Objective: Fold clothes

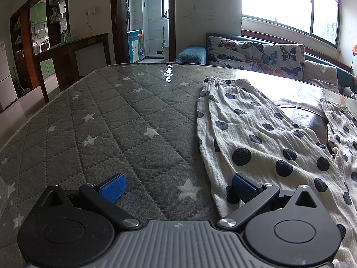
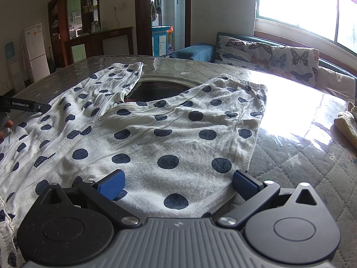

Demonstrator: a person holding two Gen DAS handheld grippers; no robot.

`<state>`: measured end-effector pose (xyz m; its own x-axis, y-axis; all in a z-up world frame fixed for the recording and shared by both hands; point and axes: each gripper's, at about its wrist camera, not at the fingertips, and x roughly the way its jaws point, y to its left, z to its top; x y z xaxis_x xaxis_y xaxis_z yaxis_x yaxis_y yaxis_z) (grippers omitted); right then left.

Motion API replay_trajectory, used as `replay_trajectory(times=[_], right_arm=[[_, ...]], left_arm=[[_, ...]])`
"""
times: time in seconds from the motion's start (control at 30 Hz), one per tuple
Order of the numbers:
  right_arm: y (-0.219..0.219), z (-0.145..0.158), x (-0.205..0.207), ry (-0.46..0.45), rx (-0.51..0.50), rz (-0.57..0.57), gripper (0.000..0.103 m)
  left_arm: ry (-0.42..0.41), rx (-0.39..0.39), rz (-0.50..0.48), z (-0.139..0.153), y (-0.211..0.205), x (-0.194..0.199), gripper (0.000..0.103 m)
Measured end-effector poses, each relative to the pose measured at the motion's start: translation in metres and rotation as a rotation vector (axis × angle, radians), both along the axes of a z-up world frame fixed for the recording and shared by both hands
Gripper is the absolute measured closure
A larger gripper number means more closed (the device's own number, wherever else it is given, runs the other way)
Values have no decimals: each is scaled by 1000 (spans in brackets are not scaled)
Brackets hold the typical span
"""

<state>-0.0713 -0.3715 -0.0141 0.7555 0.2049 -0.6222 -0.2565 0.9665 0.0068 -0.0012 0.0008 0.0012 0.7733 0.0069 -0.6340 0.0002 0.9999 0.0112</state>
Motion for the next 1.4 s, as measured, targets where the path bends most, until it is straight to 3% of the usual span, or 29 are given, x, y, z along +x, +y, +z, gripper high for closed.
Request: replay_trajectory(times=[0.93, 1.4], right_arm=[[0, 0, 1, 1, -1, 0, 0], [2, 4, 0, 21, -8, -26, 0]], left_arm=[[2, 1, -1, 0, -1, 1, 0], [0, 66, -26, 17, -16, -16, 0]])
